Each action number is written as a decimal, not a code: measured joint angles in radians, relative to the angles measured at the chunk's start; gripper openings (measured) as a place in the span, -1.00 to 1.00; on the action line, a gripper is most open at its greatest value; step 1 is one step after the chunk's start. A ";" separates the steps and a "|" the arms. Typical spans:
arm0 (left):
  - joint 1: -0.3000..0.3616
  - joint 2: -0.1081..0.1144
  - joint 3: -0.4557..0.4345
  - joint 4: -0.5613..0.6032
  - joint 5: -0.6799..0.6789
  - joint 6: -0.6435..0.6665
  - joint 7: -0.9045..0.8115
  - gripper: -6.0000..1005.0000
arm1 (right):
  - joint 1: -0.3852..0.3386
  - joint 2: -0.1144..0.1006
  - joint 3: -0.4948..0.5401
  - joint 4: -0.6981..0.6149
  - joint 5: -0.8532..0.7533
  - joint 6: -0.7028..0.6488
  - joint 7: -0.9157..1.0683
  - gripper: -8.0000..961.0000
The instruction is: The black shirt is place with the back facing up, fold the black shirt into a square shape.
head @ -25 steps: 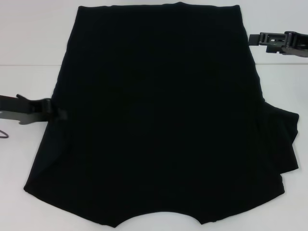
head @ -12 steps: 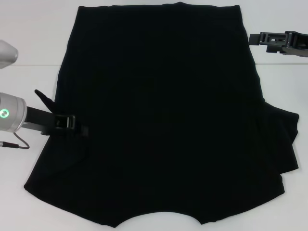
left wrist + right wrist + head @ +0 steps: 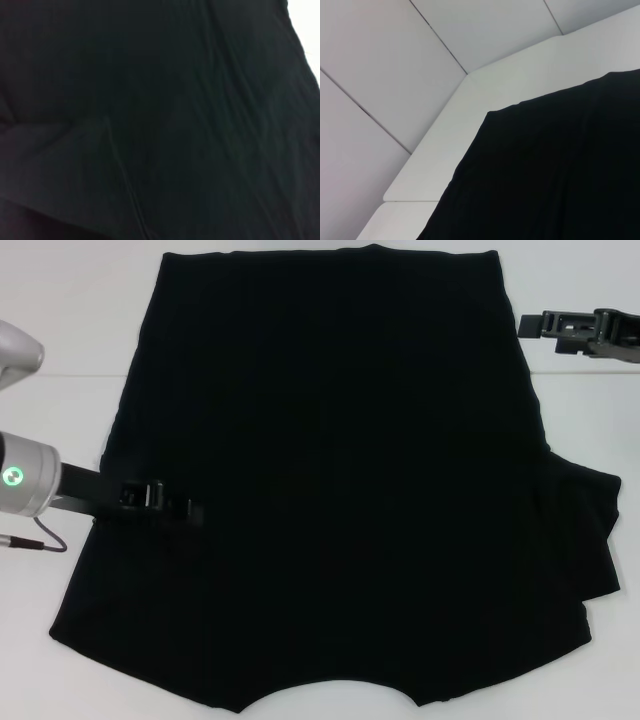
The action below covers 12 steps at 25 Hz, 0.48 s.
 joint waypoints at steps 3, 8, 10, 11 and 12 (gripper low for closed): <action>0.026 0.008 -0.038 0.024 -0.040 0.027 0.013 -0.41 | -0.001 0.000 0.000 0.000 0.000 -0.001 0.000 0.97; 0.074 0.044 -0.085 0.025 -0.150 0.116 0.096 -0.04 | -0.002 -0.001 0.001 0.001 0.000 -0.007 0.005 0.96; 0.089 0.056 -0.097 0.022 -0.188 0.179 0.184 -0.03 | -0.002 -0.005 0.002 0.002 -0.001 -0.024 0.012 0.96; 0.098 0.060 -0.099 0.021 -0.199 0.218 0.244 -0.02 | -0.002 -0.010 0.002 0.002 -0.002 -0.035 0.015 0.96; 0.103 0.060 -0.101 0.020 -0.203 0.247 0.301 -0.01 | -0.003 -0.015 0.003 0.002 -0.004 -0.045 0.018 0.96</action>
